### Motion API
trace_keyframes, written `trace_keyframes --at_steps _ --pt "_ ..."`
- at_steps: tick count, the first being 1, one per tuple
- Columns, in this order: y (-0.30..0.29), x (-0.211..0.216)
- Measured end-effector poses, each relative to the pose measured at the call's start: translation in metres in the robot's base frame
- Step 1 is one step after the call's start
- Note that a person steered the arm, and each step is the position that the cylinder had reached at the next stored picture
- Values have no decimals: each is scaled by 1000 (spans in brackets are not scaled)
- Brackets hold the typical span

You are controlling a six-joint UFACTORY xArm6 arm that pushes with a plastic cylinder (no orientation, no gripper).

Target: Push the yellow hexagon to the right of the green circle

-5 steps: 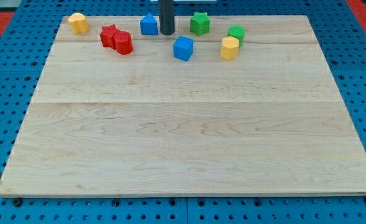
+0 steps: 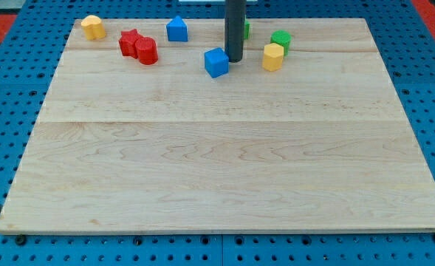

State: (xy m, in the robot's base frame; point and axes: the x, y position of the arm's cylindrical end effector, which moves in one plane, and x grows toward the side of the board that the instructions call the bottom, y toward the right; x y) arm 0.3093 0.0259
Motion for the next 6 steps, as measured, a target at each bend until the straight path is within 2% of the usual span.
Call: trace_keyframes --at_steps 1,2,3,4,6 --pt "37 6" --pt "100 5" --pt "128 -1" --pt "129 -22" --pt "123 -19"
